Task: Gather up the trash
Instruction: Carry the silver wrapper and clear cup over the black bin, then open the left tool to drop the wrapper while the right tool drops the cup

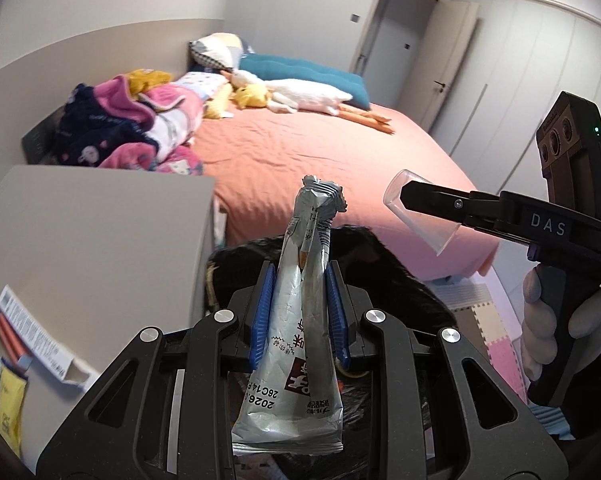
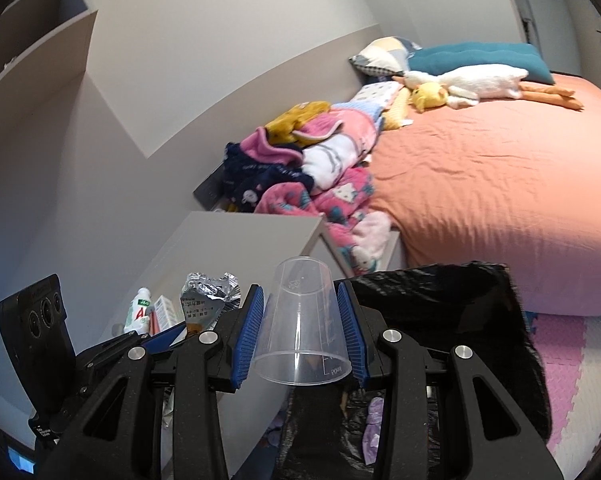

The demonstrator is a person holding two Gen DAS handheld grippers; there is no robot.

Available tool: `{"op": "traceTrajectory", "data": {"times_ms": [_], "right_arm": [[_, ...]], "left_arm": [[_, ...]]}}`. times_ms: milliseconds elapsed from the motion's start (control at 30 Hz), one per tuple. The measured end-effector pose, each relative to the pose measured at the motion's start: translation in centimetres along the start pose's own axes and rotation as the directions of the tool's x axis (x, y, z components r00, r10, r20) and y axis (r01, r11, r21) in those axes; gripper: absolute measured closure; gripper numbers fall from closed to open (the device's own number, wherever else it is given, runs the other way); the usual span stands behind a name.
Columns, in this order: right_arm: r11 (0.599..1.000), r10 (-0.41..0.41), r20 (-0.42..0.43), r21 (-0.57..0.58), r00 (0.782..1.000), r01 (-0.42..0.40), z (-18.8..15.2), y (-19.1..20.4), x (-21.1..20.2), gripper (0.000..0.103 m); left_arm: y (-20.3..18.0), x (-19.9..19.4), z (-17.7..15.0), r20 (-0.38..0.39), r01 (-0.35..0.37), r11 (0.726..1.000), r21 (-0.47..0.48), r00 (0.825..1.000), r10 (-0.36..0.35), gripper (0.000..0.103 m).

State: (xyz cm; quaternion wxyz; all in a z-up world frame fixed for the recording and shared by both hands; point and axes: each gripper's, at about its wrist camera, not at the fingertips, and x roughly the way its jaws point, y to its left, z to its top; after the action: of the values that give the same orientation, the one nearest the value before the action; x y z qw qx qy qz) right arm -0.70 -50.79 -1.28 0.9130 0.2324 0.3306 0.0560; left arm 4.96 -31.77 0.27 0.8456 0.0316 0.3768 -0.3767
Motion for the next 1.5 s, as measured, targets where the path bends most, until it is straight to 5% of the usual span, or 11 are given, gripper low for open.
{"op": "traceTrajectory", "data": {"times_ms": [733,767,800,833,900,967,1500], "right_arm": [[0.99,-0.12,0.055,0.076,0.991,0.115,-0.2,-5.9,-4.6,0.062],[0.99,-0.124,0.061,0.078,0.99,0.119,-0.2,-6.0,-4.8,0.062],[0.989,-0.126,0.065,0.08,0.99,0.121,-0.1,-6.0,-4.9,0.061],[0.989,-0.13,0.069,0.08,0.989,0.124,0.0,-6.0,-5.1,0.054],[0.984,-0.165,0.087,0.077,0.982,0.158,0.1,-5.8,-5.6,0.036],[0.98,-0.194,0.112,0.072,0.975,0.187,0.2,-5.6,-6.1,0.021],[0.981,-0.184,0.126,0.081,0.975,0.175,0.6,-5.5,-5.6,0.018]], "left_arm": [[-5.7,4.4,1.1,-0.064,0.142,0.986,0.083,0.988,-0.137,0.077],[-5.8,4.5,1.1,-0.072,0.146,0.986,0.082,0.987,-0.14,0.075],[-5.7,4.8,1.3,-0.087,0.144,0.987,0.076,0.987,-0.138,0.059],[-5.7,5.0,1.4,-0.097,0.134,0.989,0.068,0.987,-0.128,0.024],[-5.8,5.1,1.7,-0.096,0.072,0.996,0.056,0.993,-0.067,0.006],[-5.7,4.8,1.9,-0.071,0.044,0.997,0.061,0.997,-0.04,0.006],[-4.6,4.1,2.1,-0.035,0.009,1.0,0.028,0.999,-0.008,0.006]]}}
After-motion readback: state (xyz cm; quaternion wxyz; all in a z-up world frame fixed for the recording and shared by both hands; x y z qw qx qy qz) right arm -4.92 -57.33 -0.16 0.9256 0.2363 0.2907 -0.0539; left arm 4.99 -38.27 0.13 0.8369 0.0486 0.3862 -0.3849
